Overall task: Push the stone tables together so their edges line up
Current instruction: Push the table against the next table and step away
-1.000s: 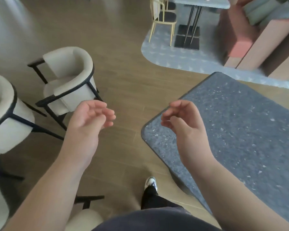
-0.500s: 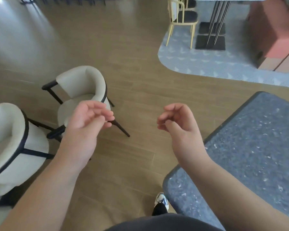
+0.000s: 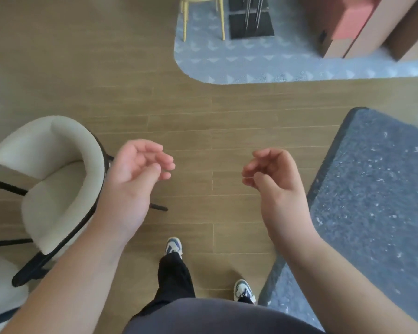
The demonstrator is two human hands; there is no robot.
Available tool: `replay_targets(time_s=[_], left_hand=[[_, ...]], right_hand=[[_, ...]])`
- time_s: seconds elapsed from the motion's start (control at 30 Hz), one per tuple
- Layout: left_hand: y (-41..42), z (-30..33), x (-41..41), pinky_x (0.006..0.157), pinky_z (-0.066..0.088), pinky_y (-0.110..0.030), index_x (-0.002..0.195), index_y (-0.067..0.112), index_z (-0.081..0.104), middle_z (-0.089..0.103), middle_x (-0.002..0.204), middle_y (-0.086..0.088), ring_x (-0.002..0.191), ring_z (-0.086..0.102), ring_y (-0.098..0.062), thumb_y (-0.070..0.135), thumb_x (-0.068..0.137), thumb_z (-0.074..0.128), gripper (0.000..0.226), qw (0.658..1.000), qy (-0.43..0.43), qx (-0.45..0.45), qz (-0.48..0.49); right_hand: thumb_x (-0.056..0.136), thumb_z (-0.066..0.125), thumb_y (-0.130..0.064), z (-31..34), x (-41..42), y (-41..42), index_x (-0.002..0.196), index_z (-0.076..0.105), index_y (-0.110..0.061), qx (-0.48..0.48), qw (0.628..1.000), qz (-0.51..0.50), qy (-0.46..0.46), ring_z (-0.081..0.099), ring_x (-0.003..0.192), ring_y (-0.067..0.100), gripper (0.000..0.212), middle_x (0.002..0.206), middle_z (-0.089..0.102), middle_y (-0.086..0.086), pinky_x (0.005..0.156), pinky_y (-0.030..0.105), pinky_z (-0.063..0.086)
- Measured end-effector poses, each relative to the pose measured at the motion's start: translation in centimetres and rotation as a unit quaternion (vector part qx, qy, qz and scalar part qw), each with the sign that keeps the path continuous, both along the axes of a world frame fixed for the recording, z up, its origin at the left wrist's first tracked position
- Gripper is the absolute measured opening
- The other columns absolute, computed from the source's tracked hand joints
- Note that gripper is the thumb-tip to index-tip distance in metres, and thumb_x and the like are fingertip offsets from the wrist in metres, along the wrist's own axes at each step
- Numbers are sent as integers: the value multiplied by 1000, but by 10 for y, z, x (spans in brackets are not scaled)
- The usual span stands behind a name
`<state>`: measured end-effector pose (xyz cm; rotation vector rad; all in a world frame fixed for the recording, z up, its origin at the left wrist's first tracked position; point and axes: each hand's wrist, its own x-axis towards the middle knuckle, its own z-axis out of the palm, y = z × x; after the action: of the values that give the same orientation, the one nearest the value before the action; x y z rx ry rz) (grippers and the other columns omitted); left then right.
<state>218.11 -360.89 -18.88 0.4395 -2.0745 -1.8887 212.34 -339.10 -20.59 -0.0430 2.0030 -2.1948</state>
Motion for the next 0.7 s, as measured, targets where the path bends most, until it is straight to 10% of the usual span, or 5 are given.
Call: replay_targets(time_s=[0.33, 0.7], left_hand=[[-132, 6, -135, 86, 59, -33, 104, 18, 60, 71, 87, 4, 90, 68, -17, 4, 87, 45, 27, 989, 24, 48, -140], [-95, 8, -277, 80, 57, -30, 103, 17, 60, 72, 86, 2, 88, 68, -18, 4, 84, 48, 26, 963, 36, 71, -257]], right_hand=[[88, 37, 16, 32, -83, -125, 111, 55, -9, 1, 988, -145, 49, 63, 84, 14, 39, 84, 65, -8, 84, 33, 55], [89, 38, 16, 37, -168, -95, 110, 57, -12, 36, 964, -258, 46, 64, 85, 12, 40, 85, 66, -6, 85, 35, 57]])
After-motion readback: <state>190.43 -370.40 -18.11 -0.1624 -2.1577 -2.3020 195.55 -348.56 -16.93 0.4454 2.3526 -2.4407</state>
